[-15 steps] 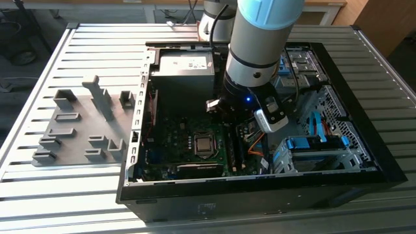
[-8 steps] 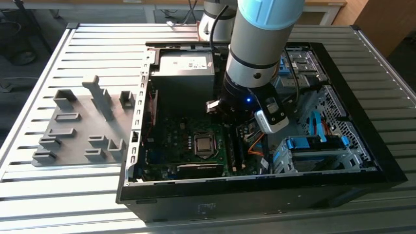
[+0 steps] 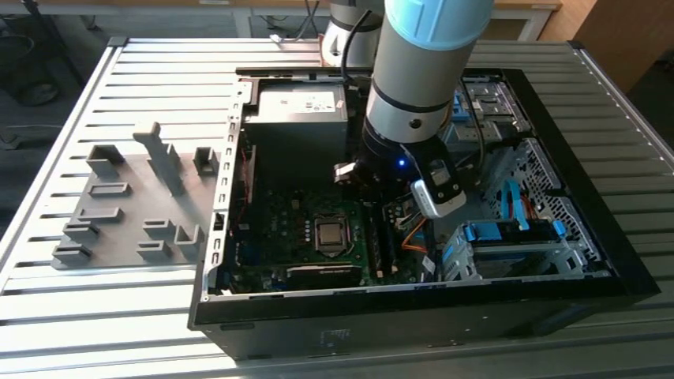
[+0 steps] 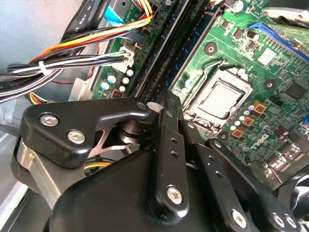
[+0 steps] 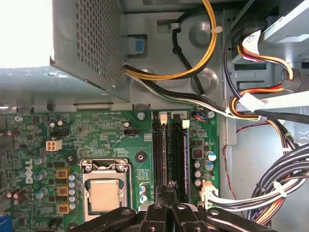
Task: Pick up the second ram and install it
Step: 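Press down the second ram until it locks into place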
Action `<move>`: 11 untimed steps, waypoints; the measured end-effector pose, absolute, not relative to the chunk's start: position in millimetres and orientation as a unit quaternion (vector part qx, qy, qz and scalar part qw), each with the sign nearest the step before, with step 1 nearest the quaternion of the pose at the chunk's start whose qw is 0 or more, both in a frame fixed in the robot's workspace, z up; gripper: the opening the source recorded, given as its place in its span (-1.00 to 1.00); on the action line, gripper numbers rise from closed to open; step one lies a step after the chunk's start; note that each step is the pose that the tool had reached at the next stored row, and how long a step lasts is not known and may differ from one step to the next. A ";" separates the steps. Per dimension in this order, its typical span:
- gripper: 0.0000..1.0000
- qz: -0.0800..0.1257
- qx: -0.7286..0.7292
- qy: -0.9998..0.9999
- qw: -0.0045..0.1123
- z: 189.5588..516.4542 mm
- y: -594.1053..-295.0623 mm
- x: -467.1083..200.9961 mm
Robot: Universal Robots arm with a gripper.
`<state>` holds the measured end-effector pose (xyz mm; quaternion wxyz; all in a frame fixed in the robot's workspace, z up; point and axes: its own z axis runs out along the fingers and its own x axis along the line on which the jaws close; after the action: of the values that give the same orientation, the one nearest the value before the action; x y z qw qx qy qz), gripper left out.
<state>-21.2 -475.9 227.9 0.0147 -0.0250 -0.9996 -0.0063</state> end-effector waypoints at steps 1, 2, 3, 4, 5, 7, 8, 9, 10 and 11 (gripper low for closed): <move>-0.79 -0.006 -0.024 -1.000 0.015 227.6 -476.0 -21.2; -0.79 -0.005 -0.023 -1.000 0.015 227.4 -476.0 -21.2; -0.79 -0.004 -0.020 -1.000 0.015 226.8 -476.0 -21.2; -0.79 -0.004 -0.019 -1.000 0.015 226.2 -476.0 -21.2; -0.79 -0.004 -0.018 -1.000 0.015 225.6 -476.0 -21.2; -0.79 -0.004 -0.017 -1.000 0.015 223.8 -476.0 -21.2; -0.79 -0.004 -0.017 -1.000 0.015 222.9 -476.0 -21.2; -0.79 -0.004 -0.017 -1.000 0.015 222.1 -476.0 -21.2; -0.79 -0.004 -0.017 -1.000 0.015 221.3 -476.0 -21.2; -0.79 -0.003 -0.017 -1.000 0.015 220.8 -476.1 -21.2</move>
<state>-21.2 -476.1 220.8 0.0148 -0.0173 -0.9997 -0.0035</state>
